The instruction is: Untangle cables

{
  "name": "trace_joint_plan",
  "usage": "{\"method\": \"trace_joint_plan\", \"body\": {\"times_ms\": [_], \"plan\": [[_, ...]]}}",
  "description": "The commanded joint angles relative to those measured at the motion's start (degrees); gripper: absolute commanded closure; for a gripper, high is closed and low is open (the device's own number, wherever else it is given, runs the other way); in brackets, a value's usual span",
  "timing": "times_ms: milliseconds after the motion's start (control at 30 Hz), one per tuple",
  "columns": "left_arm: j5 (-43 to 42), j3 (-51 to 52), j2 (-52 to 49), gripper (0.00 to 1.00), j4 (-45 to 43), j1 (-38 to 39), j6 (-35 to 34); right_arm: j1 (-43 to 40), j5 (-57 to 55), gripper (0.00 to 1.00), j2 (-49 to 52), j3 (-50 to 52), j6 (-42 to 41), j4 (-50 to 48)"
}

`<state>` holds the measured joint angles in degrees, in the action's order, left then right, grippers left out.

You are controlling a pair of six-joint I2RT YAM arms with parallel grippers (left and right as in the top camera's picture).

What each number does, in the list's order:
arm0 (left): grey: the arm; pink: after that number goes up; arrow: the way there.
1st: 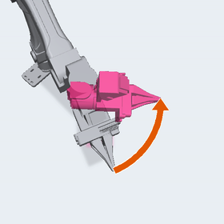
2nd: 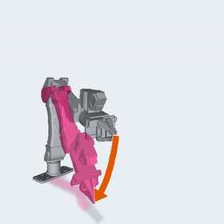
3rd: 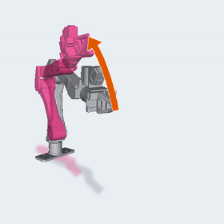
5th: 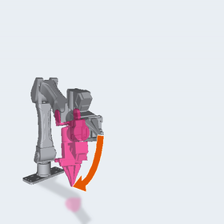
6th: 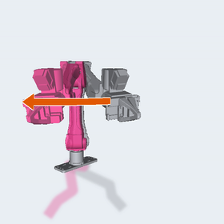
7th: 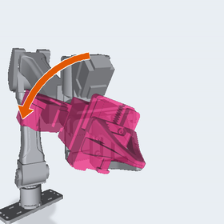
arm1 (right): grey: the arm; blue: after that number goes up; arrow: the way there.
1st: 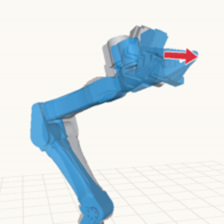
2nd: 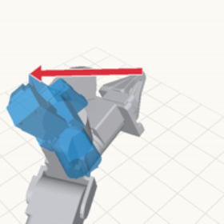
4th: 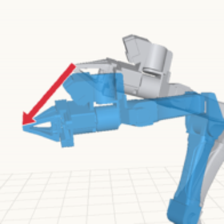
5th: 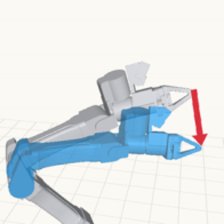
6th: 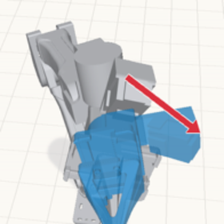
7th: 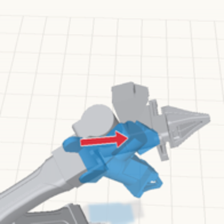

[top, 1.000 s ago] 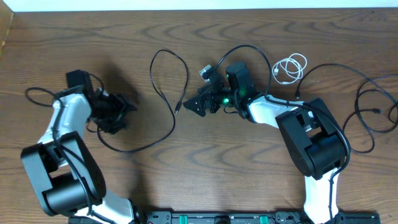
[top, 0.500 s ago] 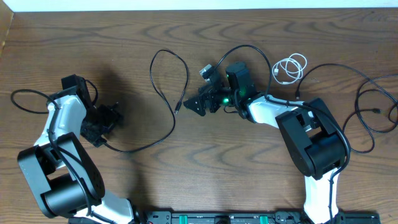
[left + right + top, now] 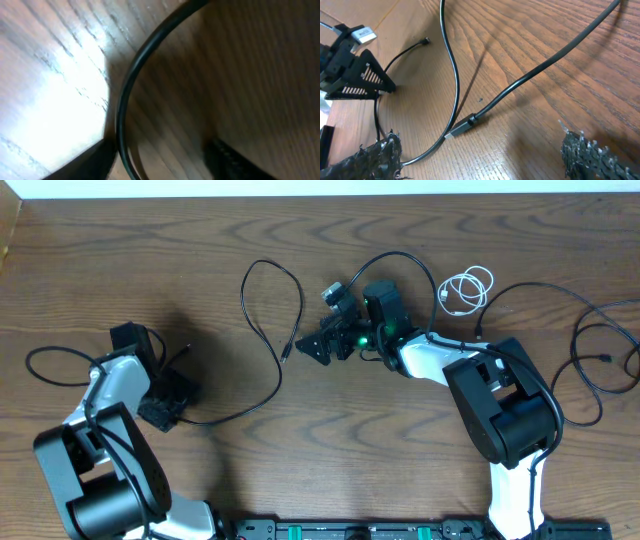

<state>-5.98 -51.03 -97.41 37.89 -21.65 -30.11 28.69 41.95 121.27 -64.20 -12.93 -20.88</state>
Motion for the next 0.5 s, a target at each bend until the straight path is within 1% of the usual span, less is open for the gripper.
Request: {"method": "trace_joint_plan", "body": {"times_ms": [0, 133, 267, 400, 467], "plan": [[-6.69, 3.34, -2.56, 0.44, -2.54, -0.13, -0.35, 0.39, -0.02, 0.01, 0.7, 0.28, 1.01, -0.37], [-13.79, 3.34, -2.56, 0.44, -5.14, -0.13, 0.07, 0.39, 0.0, 0.01, 0.7, 0.28, 1.01, -0.52], [-21.81, 3.32, -2.56, 0.44, -8.52, -0.04, 2.49, 0.22, 1.88, 0.01, 0.44, 0.28, 0.96, -0.63], [-22.99, 3.34, -2.56, 0.44, -11.39, 1.29, 2.45, -0.28, 3.48, 0.01, -0.33, 0.28, 0.7, -0.81], [-22.97, 3.34, -2.56, 0.44, -12.44, 2.27, 2.47, -0.44, 3.45, 0.01, -0.96, 0.28, -0.68, -0.81]]}}
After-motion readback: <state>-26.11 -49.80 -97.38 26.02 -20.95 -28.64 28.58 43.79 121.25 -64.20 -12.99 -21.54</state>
